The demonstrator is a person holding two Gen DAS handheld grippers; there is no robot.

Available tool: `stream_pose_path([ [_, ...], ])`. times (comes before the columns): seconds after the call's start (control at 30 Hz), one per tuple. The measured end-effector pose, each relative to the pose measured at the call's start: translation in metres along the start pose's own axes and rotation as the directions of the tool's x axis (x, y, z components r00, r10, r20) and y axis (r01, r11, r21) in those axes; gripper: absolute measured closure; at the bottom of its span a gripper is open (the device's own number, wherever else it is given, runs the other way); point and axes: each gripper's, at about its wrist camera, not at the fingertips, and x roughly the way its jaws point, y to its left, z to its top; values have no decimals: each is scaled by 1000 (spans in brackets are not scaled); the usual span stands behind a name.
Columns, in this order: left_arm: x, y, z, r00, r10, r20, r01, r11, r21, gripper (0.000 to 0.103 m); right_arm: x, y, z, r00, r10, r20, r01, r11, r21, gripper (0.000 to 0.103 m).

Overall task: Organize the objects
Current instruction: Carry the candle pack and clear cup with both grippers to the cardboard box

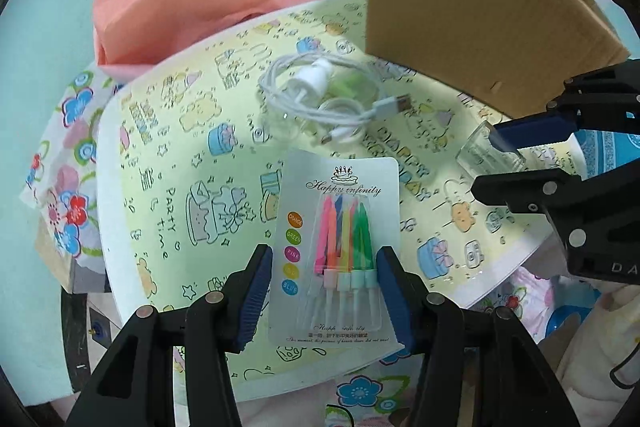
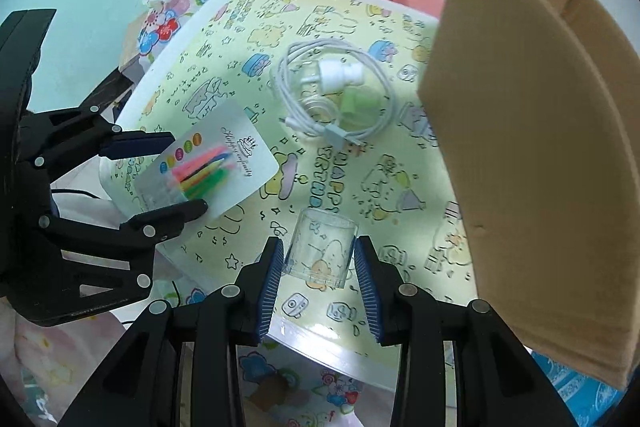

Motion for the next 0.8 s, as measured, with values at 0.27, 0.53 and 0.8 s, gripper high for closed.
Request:
stream_pose_path([
  [0.27,-23,-14,20,999,37,38,-38,999,36,48,-27,-11,2,999,-37,36,37,999,-11,63],
  [0.53,-46,-23,45,995,48,83,-53,997,56,48,-52,-24,6,997,-23,71,22,1000,7,63],
  [0.8,-73,-29,67,990,58,125,-65,997,52,48,-89,-36,8,994,-13,107,10,1000,29,63],
])
